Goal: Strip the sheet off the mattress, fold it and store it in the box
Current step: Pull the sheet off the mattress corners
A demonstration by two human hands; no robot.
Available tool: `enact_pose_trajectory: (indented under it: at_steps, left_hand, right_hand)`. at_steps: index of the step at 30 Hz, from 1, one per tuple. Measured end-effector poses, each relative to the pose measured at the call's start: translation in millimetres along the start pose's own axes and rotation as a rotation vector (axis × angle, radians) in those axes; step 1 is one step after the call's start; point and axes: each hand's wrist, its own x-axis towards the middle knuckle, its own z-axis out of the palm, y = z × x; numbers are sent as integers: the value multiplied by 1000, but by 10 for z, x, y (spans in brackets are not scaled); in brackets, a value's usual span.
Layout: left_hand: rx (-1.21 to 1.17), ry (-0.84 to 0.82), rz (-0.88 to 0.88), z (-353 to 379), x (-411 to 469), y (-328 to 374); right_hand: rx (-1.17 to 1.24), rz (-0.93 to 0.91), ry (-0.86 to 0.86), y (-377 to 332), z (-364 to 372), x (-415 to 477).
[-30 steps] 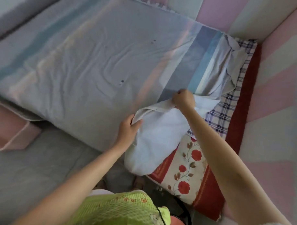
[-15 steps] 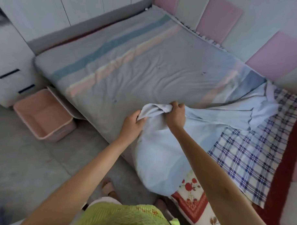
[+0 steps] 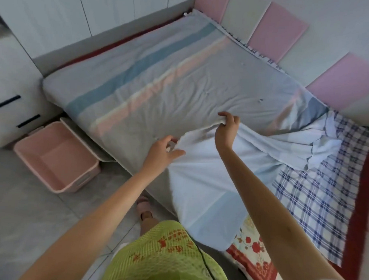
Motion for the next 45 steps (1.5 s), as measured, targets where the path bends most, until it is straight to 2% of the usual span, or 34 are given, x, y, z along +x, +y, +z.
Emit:
enact_pose_trajectory:
  at_steps: [5, 8, 10, 13, 17, 20, 22, 24, 25, 27, 30, 33, 37, 42, 43, 45]
  left_hand:
    - [166, -47, 20, -554, 469, -281]
    - [230, -24, 16, -898, 873, -452]
    - [260, -39, -38, -1132, 1191, -586]
    - [348, -179, -113, -1343, 1580, -817]
    - [475, -332, -243, -1408, 1922, -1127]
    - [544, -499, -340, -1340, 2320, -1429]
    - [665, -694, -341, -1275, 2657, -1601]
    - [812, -858, -303, -1165, 3050, -1842]
    - [869, -880, -266, -1113, 3244, -1949]
    - [945, -815, -164, -989, 3621, -2181]
    - [886, -689, -86, -658, 4126, -2529]
    - [913, -622, 70, -143, 4489, -2750]
    - [972, -689, 295, 815, 4966, -2845]
    - [1073, -803, 589, 1646, 5642, -3175]
    - [1096, -793, 619, 1666, 5852, -3352]
    - [1140, -661, 648, 1482, 6317, -3710]
  right_hand:
    - [210, -49, -6, -568, 672, 439]
    - [221, -83, -69, -805, 1219, 696]
    - [103, -84, -140, -914, 1612, 882]
    - [-209, -96, -286, -865, 2102, 1080]
    - [-489, -46, -520, -643, 2477, 1144]
    - [-629, 100, -594, -384, 2745, 1230]
    - [-734, 206, -698, -166, 2873, 1292]
    - [-905, 306, -878, 103, 3002, 1382]
    - [-950, 352, -931, 254, 3066, 1452]
    - [-888, 494, -967, 585, 3230, 1604]
    - [-638, 609, -802, 1078, 3436, 1803]
    - [-481, 606, -600, 1400, 3511, 1841]
    - [-438, 549, -394, 1990, 3579, 1917]
    - [-560, 530, -164, 2653, 3636, 2459]
    - [-576, 553, -116, 2774, 3705, 2606]
    - [-602, 590, -47, 2931, 3849, 2891]
